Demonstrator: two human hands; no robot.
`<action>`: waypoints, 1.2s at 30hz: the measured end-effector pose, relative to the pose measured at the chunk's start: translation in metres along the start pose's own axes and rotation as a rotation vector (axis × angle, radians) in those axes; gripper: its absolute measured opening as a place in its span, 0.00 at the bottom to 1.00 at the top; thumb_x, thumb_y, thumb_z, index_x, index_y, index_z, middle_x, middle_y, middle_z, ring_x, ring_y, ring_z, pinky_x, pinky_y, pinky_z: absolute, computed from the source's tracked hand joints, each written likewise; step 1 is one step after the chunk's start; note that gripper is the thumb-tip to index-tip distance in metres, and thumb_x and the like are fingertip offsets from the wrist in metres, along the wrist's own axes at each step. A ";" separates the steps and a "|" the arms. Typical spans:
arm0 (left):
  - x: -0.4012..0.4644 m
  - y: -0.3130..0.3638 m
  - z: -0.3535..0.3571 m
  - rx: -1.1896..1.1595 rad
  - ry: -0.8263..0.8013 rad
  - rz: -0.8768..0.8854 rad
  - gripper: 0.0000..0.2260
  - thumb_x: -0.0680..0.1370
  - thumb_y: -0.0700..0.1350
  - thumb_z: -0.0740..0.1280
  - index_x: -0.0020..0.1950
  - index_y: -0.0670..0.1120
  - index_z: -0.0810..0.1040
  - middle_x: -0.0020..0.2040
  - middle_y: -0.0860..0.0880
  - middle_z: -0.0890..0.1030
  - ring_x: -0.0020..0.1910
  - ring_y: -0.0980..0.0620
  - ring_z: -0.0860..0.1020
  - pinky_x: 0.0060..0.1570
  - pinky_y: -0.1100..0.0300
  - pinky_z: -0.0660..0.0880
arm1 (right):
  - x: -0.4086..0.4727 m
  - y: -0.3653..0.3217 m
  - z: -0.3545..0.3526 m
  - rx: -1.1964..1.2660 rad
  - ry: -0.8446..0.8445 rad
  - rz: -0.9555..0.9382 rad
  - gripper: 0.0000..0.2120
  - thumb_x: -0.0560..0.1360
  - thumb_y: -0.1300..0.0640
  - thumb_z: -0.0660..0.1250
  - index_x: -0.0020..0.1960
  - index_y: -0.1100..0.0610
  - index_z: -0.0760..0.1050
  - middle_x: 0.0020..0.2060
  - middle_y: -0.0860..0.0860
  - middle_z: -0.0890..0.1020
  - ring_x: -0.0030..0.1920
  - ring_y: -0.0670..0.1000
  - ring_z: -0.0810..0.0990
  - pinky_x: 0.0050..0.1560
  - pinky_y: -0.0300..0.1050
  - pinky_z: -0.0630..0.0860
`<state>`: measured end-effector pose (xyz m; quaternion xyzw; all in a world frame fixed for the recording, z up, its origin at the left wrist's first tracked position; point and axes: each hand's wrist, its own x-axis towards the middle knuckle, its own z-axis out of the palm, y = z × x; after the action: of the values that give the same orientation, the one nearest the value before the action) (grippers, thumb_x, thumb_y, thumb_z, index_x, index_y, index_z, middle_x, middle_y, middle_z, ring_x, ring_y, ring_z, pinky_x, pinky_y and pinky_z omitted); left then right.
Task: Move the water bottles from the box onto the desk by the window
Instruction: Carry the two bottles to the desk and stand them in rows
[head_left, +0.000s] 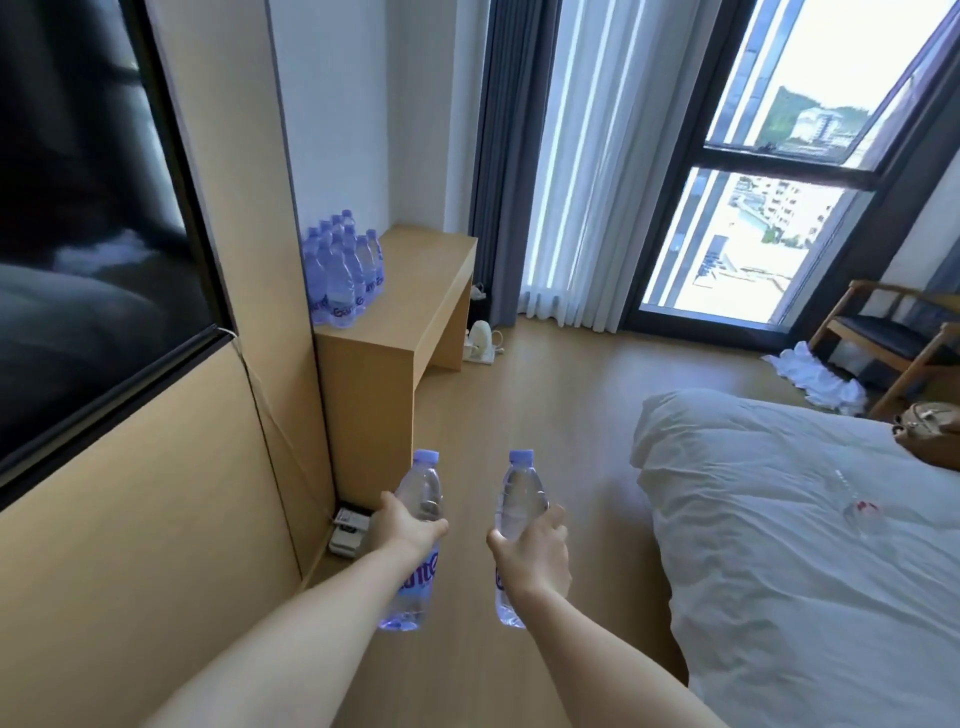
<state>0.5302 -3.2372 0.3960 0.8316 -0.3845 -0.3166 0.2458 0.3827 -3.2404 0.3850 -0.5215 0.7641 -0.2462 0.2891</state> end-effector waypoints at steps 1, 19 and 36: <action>0.023 0.021 -0.003 -0.013 0.001 0.015 0.26 0.70 0.54 0.73 0.56 0.43 0.64 0.58 0.43 0.77 0.54 0.42 0.78 0.48 0.57 0.73 | 0.024 -0.016 0.000 0.013 0.010 -0.003 0.30 0.72 0.47 0.66 0.67 0.58 0.60 0.61 0.55 0.72 0.61 0.58 0.74 0.54 0.51 0.73; 0.380 0.249 0.086 -0.012 -0.192 -0.052 0.37 0.70 0.58 0.73 0.70 0.42 0.62 0.63 0.43 0.75 0.60 0.44 0.76 0.55 0.54 0.73 | 0.440 -0.127 0.059 -0.026 -0.090 0.019 0.36 0.70 0.38 0.66 0.68 0.59 0.59 0.62 0.54 0.72 0.60 0.57 0.75 0.50 0.49 0.74; 0.697 0.420 0.072 -0.311 -0.235 -0.113 0.34 0.71 0.53 0.74 0.70 0.45 0.60 0.61 0.46 0.74 0.57 0.47 0.74 0.54 0.56 0.71 | 0.791 -0.327 0.124 0.274 -0.522 -0.198 0.31 0.71 0.47 0.73 0.66 0.50 0.58 0.54 0.48 0.78 0.50 0.48 0.80 0.41 0.40 0.76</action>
<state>0.6273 -4.0485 0.3857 0.7613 -0.3096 -0.4802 0.3065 0.4546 -4.1021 0.3723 -0.5950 0.5693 -0.2318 0.5178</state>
